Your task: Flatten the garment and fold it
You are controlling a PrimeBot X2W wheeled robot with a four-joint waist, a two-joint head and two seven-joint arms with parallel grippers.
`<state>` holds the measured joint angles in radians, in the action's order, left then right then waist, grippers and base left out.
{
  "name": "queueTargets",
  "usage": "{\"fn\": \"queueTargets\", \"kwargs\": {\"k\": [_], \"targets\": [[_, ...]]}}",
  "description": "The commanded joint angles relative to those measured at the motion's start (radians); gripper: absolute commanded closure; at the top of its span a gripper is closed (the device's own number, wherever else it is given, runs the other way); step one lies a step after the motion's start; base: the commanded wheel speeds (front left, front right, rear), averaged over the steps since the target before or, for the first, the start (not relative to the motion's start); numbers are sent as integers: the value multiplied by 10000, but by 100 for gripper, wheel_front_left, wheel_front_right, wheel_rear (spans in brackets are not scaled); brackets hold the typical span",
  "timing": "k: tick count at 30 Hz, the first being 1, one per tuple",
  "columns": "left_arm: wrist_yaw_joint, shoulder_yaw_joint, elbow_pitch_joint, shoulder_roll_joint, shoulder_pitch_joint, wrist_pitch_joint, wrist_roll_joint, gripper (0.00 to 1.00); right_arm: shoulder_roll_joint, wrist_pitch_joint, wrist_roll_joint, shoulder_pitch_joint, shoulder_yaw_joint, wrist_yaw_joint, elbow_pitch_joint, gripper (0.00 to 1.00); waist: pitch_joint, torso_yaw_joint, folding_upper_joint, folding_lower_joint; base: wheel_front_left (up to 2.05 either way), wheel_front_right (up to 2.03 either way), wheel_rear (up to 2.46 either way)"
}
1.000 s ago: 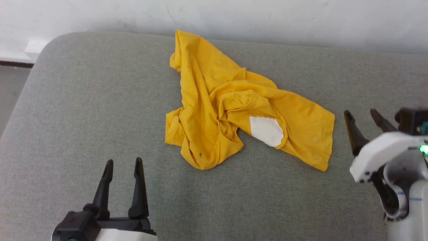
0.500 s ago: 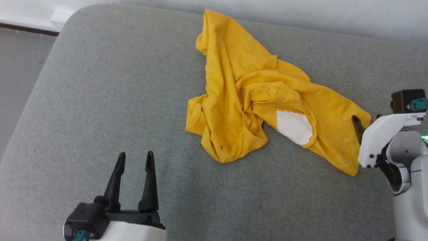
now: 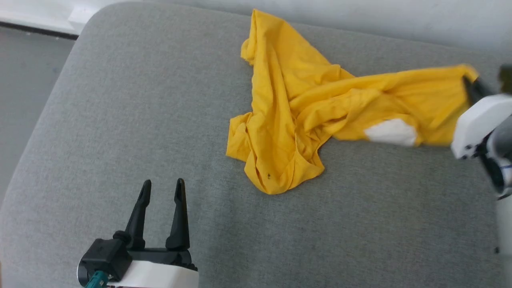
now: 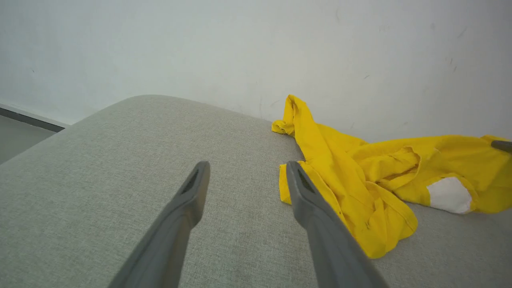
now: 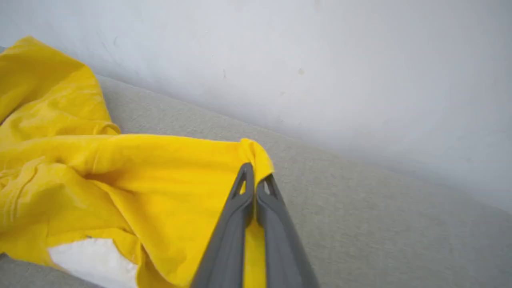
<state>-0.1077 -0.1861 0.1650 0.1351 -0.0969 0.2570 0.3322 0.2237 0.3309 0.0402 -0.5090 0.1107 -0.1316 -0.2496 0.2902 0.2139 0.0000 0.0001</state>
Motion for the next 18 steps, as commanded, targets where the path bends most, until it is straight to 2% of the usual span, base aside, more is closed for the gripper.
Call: {"fn": "queueTargets", "kwargs": {"k": [1,4,7,10,15,16,17,18], "targets": [[60,61,-43,-36,-29,47,-118,0,226,-189,-95,-195,11,9,251,100,-386,-353,0,-1,0,0,0],[103,98,-78,-39,-128,47,-141,0,648,-427,-163,-102,289,9,1022,100,-557,-532,0,-1,0,0,0],[149,111,-74,-44,-233,47,-140,0,976,-570,-237,658,921,9,1988,100,-625,-645,0,-1,0,0,0],[191,111,-104,-5,-352,47,-131,0,744,-409,-360,2120,2144,9,2900,100,-625,-739,0,-1,0,0,0],[236,121,-118,73,-425,47,-106,0,-410,-201,-628,4915,4340,9,3690,100,-603,-831,0,-1,0,0,0],[242,123,-120,99,-430,41,-104,0,-606,-184,-631,5316,4601,9,3658,81,-601,-866,0,-1,0,0,0],[250,121,-123,125,-432,24,-100,0,-782,-202,-614,5627,4764,9,3608,58,-607,-909,0,-1,0,0,0],[255,121,-126,150,-436,3,-95,0,-940,-259,-586,5856,4888,9,3528,11,-622,-966,0,-1,0,0,0]]}}
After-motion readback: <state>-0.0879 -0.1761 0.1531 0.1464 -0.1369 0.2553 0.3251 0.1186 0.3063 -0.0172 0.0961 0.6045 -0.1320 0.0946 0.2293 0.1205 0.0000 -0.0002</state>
